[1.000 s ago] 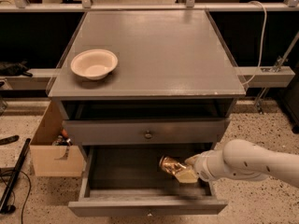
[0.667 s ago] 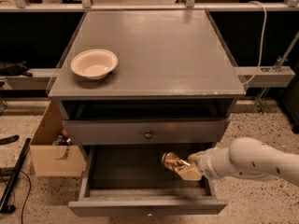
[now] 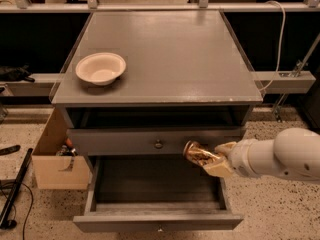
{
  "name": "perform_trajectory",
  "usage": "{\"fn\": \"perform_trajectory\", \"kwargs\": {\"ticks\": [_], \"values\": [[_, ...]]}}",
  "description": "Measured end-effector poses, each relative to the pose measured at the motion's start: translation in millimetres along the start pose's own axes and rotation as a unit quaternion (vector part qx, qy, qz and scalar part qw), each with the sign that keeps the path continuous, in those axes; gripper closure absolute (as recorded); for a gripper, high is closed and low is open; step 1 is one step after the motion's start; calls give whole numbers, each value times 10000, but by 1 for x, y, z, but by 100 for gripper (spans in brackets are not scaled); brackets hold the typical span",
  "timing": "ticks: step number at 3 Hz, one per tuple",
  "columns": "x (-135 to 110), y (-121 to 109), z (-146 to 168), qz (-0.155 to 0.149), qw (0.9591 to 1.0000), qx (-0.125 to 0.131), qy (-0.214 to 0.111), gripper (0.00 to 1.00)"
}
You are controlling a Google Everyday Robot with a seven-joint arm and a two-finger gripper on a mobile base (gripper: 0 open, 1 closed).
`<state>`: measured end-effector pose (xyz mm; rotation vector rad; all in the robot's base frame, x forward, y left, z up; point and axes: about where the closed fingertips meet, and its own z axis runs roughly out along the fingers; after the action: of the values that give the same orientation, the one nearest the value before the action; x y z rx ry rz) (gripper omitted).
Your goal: Pick orange can from middle drawer and place on counter
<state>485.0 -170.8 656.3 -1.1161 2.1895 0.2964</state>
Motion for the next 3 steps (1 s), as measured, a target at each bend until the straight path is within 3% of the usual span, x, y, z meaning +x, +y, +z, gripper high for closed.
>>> {"fn": "perform_trajectory", "kwargs": {"ticks": [1,2,3], "values": [[-32,-13,-56,-224,9991,330,-135,100],[-32,-13,-56,-224,9991,330,-135,100],[-40,-17,-69,-289,9974,578,-325,100]]}}
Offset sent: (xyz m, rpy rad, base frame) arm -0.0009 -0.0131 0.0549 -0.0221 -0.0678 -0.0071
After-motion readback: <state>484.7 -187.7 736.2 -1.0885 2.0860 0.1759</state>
